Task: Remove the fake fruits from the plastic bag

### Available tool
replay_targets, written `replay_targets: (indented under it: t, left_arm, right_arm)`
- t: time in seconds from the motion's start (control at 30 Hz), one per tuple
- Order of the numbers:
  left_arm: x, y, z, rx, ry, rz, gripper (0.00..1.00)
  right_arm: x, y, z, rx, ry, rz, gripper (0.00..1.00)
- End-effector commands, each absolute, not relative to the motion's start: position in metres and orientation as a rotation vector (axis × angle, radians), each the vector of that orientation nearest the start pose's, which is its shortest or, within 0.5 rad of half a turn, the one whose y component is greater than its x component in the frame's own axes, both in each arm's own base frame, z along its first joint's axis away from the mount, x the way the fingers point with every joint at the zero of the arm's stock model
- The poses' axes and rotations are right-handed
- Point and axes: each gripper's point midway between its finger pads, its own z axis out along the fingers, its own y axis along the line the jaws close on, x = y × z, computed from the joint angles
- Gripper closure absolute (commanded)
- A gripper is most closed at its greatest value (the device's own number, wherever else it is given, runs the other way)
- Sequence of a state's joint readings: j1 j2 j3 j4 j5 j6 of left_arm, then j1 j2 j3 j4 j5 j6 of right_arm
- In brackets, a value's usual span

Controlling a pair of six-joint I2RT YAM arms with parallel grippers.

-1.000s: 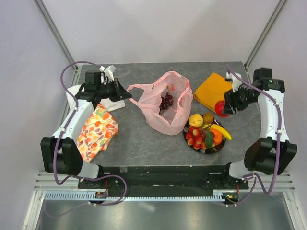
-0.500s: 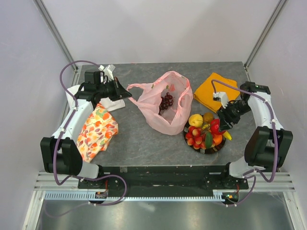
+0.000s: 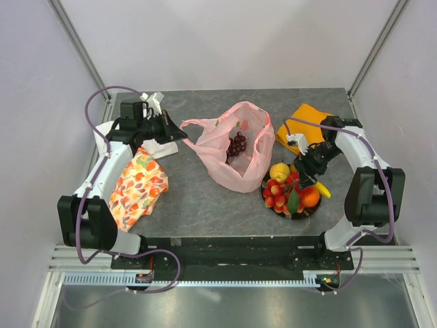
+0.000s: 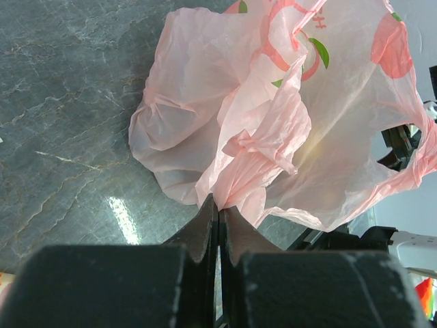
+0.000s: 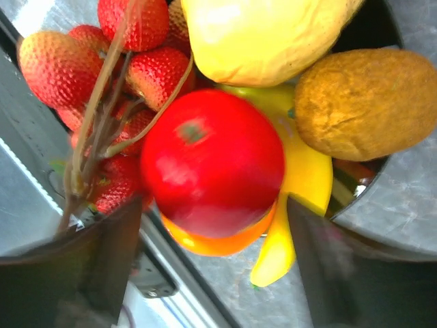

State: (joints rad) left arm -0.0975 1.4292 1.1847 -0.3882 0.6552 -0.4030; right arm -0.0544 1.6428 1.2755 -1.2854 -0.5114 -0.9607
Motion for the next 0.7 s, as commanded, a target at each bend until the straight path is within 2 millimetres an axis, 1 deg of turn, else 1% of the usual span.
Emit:
replay_targets:
  t: [0.0, 0.1, 0.2, 0.23, 0.3, 0.33, 0.37, 0.43, 0.5, 0.53, 0.6, 0.63, 0.67]
  left_arm:
    - [0.372, -0.154, 0.234, 0.094, 2.18, -0.97, 0.98]
    - [0.373, -0.155, 0.233, 0.095, 2.18, -0.98, 0.98]
    - [0.375, -0.156, 0.232, 0.093, 2.183, -0.989, 0.98]
    - [0.374, -0.157, 0.232, 0.092, 2.184, -0.994, 0.98]
    - [0.375, -0.157, 0.232, 0.093, 2.184, -0.995, 0.98]
    - [0.376, -0.157, 0.231, 0.093, 2.187, -0.997, 0.98]
    - [0.376, -0.158, 0.233, 0.096, 2.182, -0.998, 0.98]
    - [0.375, -0.158, 0.232, 0.097, 2.185, -1.004, 0.98]
    - [0.374, -0.159, 0.23, 0.098, 2.189, -1.011, 0.98]
    - [0.373, -0.159, 0.23, 0.099, 2.189, -1.013, 0.98]
    - [0.372, -0.162, 0.233, 0.108, 2.185, -1.022, 0.98]
    - [0.371, -0.163, 0.234, 0.113, 2.182, -1.026, 0.98]
    - [0.371, -0.164, 0.236, 0.12, 2.176, -1.029, 0.98]
  right_arm:
    - [0.261, 0.038, 0.107, -1.238, 2.582, 0.644, 0.02]
    - [0.265, 0.038, 0.113, -1.217, 2.576, 0.631, 0.02]
    - [0.271, 0.04, 0.125, -1.186, 2.559, 0.611, 0.02]
    - [0.276, 0.038, 0.132, -1.177, 2.547, 0.588, 0.02]
    - [0.275, 0.036, 0.141, -1.17, 2.551, 0.577, 0.02]
    - [0.278, 0.031, 0.149, -1.184, 2.54, 0.531, 0.02]
    - [0.275, 0.028, 0.153, -1.194, 2.552, 0.513, 0.02]
    - [0.279, 0.013, 0.164, -1.186, 2.548, 0.418, 0.02]
    - [0.289, -0.012, 0.17, -1.154, 2.571, 0.254, 0.02]
    - [0.304, -0.02, 0.18, -1.118, 2.531, 0.175, 0.02]
    - [0.325, -0.02, 0.203, -1.027, 2.458, 0.15, 0.02]
    - [0.344, -0.016, 0.234, -0.995, 2.361, 0.121, 0.02]
    - [0.359, -0.008, 0.255, -0.952, 2.279, 0.141, 0.02]
